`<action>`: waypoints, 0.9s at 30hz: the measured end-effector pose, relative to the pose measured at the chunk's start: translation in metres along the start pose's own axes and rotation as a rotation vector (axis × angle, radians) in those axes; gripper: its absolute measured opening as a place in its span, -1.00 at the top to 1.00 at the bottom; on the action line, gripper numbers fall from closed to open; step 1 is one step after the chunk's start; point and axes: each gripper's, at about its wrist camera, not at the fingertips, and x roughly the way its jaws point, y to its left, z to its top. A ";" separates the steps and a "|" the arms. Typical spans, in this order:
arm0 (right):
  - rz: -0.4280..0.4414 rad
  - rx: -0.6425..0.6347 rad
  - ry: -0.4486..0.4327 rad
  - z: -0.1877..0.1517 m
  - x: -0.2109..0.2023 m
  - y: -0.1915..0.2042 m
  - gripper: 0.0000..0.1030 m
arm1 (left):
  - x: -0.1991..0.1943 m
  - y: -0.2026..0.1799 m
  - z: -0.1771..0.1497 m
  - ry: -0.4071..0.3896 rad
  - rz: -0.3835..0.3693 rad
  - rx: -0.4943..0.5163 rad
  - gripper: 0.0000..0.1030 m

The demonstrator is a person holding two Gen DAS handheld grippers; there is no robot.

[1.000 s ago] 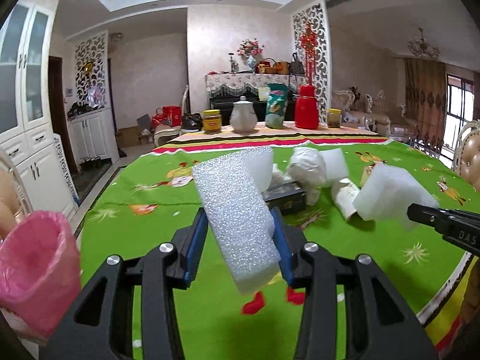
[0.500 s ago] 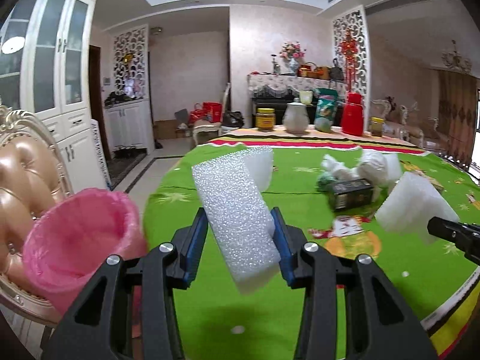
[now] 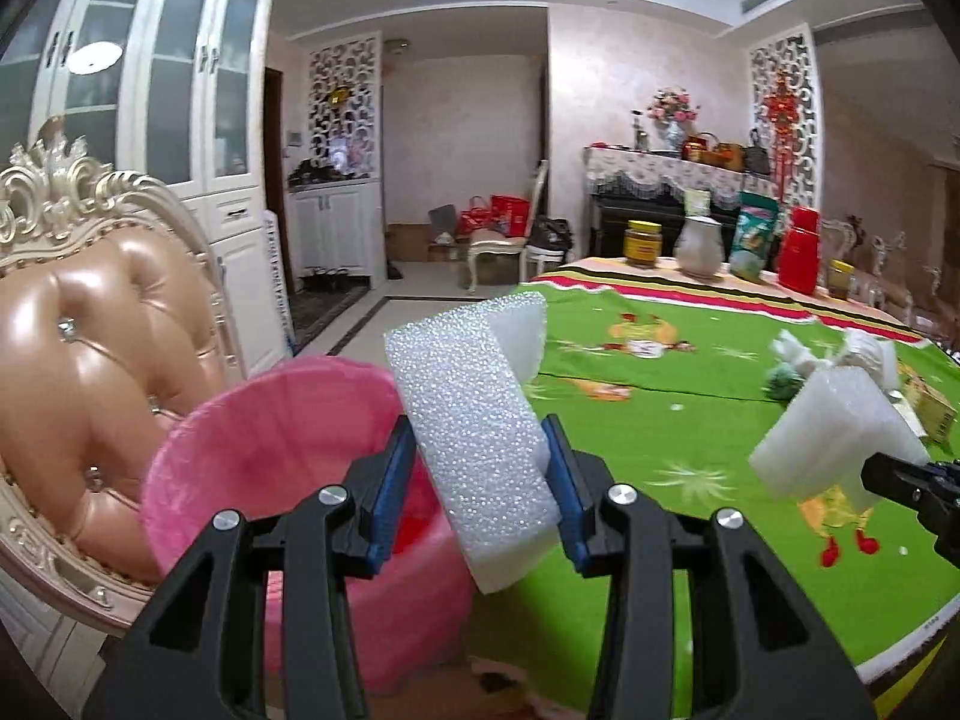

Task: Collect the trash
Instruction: 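Carry both white foam blocks to the wastebasket and open both tools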

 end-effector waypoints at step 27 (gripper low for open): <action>0.156 -0.144 0.121 0.053 0.131 0.137 0.66 | 0.049 0.140 -0.011 0.100 0.180 -0.118 0.19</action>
